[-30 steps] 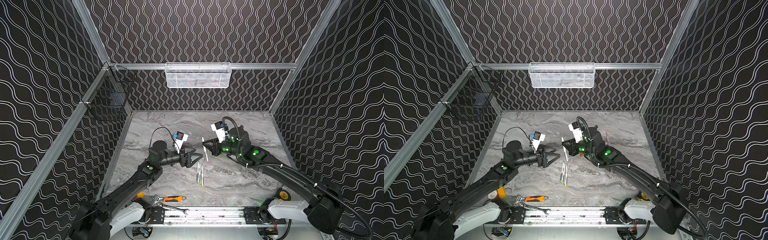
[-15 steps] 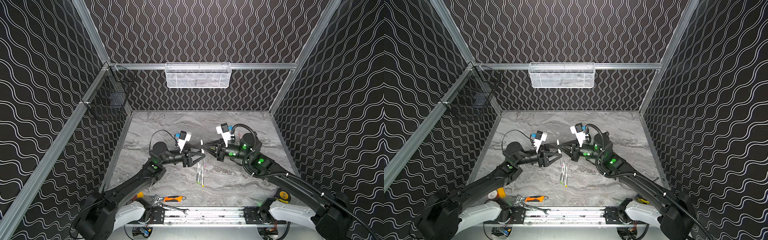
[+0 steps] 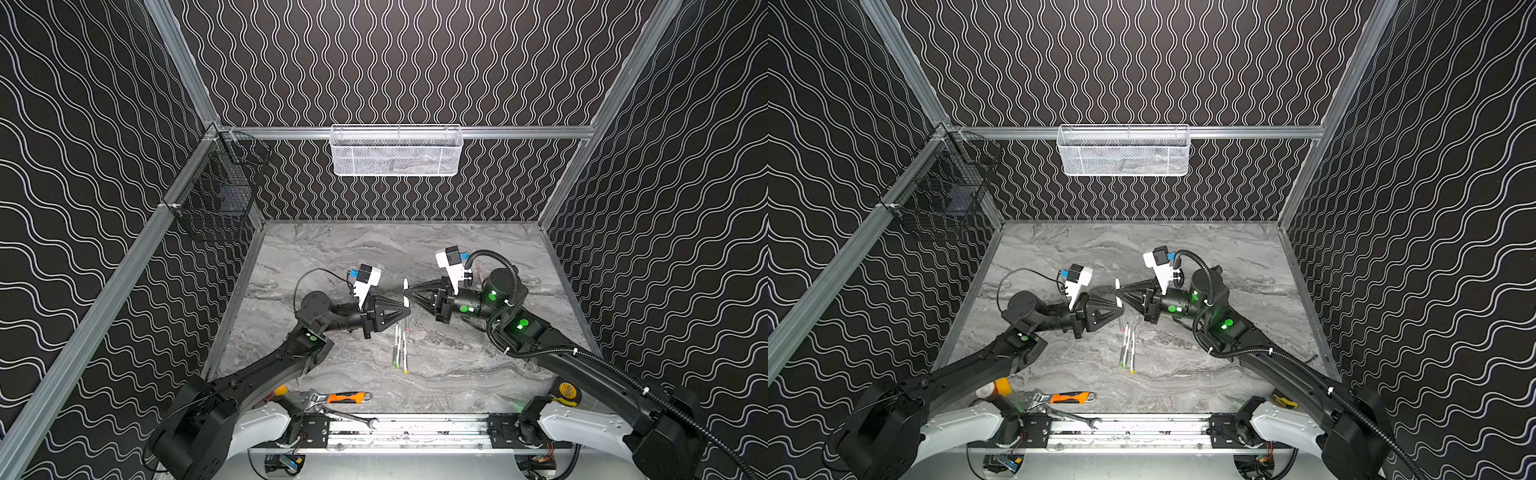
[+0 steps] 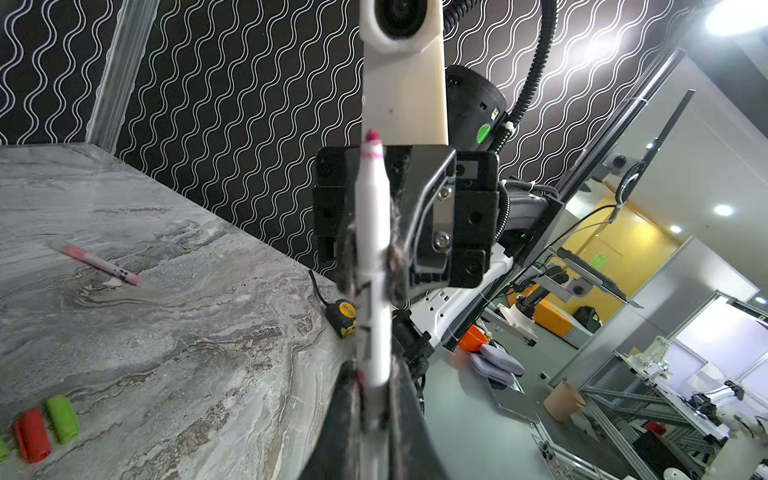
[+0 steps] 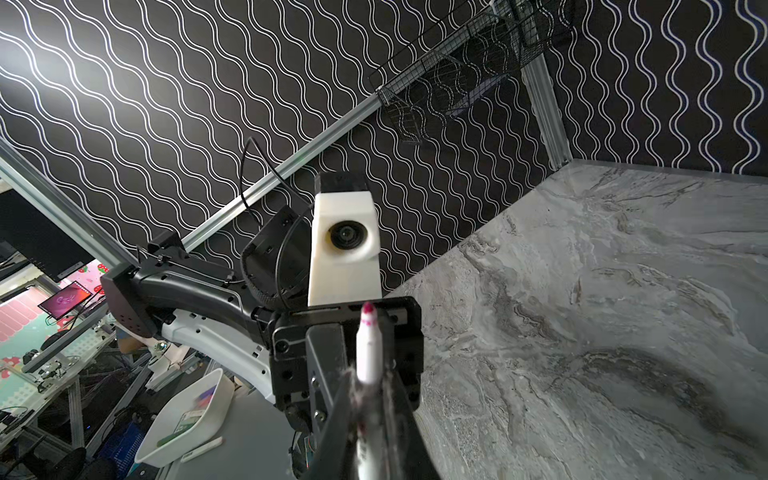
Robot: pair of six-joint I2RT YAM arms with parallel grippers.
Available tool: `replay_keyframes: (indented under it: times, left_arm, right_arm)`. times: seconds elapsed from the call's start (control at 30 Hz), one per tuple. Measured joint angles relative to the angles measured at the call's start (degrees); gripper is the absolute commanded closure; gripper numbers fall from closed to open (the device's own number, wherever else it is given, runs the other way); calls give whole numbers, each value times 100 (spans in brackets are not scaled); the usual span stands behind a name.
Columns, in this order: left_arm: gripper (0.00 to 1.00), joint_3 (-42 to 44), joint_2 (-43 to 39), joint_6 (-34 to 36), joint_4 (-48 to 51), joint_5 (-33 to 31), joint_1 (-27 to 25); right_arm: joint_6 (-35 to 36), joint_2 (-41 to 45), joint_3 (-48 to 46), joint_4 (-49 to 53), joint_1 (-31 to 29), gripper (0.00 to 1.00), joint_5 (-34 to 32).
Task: Insert the pens into the pen caps
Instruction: 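Pass the white marker upright from the right gripper into the left gripper, then hold the marker upright in the left gripper while moving the right gripper to the caps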
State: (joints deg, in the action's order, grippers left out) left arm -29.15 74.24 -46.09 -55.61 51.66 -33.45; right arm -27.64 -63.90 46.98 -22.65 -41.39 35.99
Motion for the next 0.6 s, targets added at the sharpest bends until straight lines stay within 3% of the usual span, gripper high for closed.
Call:
replay_keyframes:
  times: [0.07, 0.17, 0.27, 0.4, 0.6]
  left_arm:
    - [100, 26, -70, -70, 46, -31, 0]
    - [100, -37, -291, -92, 610, -212, 0]
    - [100, -330, -614, 146, 1829, -485, 2]
    - [100, -977, -990, 999, 3838, -946, 26]
    - [100, -1672, -977, 2127, 5987, -1287, 153]
  right_arm:
    - [-17, 2, -2, 0, -4, 81, 11]
    - [-17, 28, 0, 31, 7, 57, 7]
    - [22, 33, 118, 350, 116, 44, -68]
    - [31, 31, 223, 981, 472, 43, -461]
    - [109, -487, 658, 2573, 807, 45, -1694]
